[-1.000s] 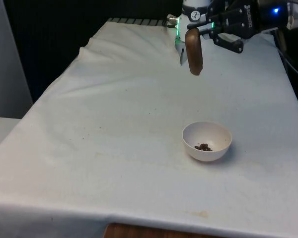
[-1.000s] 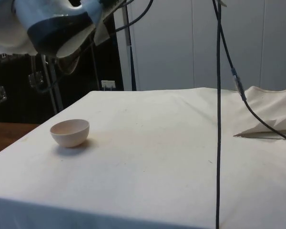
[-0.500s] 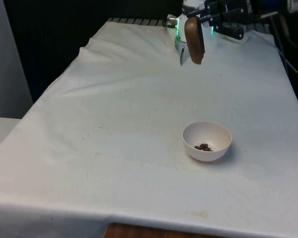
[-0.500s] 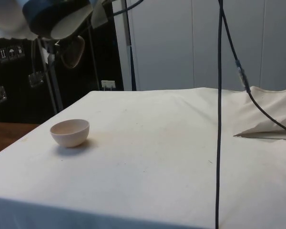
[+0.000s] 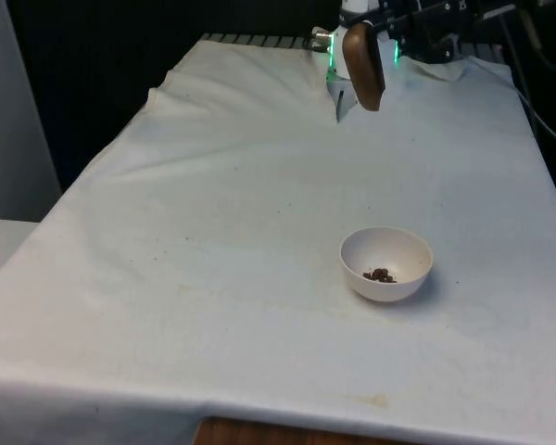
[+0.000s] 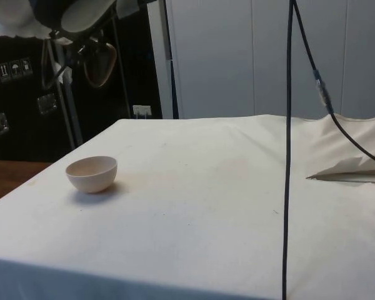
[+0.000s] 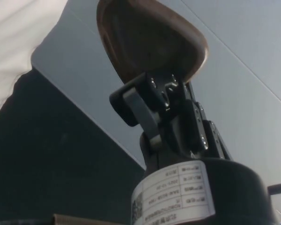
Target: Pour the coffee beans from the cup into the bowl.
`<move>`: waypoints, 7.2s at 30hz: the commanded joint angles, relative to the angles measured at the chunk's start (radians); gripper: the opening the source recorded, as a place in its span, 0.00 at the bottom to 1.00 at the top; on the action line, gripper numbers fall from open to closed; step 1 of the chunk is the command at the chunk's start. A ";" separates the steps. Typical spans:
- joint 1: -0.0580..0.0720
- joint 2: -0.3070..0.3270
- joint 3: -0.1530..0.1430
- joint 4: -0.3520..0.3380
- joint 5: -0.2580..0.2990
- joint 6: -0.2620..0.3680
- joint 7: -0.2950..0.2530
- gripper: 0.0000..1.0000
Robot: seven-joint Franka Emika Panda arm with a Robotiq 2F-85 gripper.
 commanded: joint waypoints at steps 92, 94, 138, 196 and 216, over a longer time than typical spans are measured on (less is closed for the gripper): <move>-0.112 -0.102 -0.151 -0.069 0.427 0.304 0.152 0.00; -0.114 -0.104 -0.160 -0.069 0.436 0.310 0.147 0.00; -0.116 -0.262 -0.367 -0.302 0.663 0.550 0.121 0.00; -0.105 -0.267 -0.610 -0.508 0.960 0.980 -0.067 0.00; -0.105 -0.197 -0.664 -0.553 1.007 1.156 -0.189 0.00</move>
